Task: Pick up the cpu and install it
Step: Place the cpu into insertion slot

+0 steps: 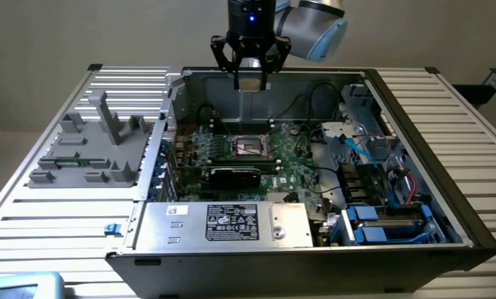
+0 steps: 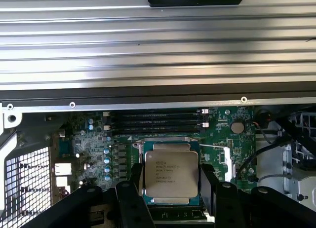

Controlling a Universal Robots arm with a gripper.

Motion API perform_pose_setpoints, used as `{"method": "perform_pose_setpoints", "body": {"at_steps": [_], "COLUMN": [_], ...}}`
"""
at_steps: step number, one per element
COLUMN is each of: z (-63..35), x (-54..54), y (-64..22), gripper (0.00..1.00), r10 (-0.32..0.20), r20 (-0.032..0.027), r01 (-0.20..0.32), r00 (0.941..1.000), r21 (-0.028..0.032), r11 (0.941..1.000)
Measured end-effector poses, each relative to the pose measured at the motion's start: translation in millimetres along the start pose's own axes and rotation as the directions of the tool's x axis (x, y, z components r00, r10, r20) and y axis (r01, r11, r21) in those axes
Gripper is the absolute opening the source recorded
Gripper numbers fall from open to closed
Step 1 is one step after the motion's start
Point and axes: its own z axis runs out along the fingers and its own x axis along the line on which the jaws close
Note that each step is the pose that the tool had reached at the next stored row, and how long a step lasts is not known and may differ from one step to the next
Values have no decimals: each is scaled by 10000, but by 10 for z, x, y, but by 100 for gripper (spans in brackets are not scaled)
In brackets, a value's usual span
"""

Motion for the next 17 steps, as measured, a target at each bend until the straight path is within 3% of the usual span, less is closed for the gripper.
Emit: {"method": "perform_pose_setpoints", "body": {"at_steps": [4, 8, 12, 17], "z": [2, 4, 5, 8], "x": [0, 0, 0, 0], "y": [0, -1, -1, -1], "gripper": [55, 55, 55, 55], "r10": [593, 1270, 1935, 2775], "r20": [48, 101, 154, 222], "r01": [-593, -1270, -1936, -2775], "r00": [9982, 9919, 9810, 9605], "r21": [8, 12, 14, 10], "r11": [9982, 9919, 9811, 9607]}}
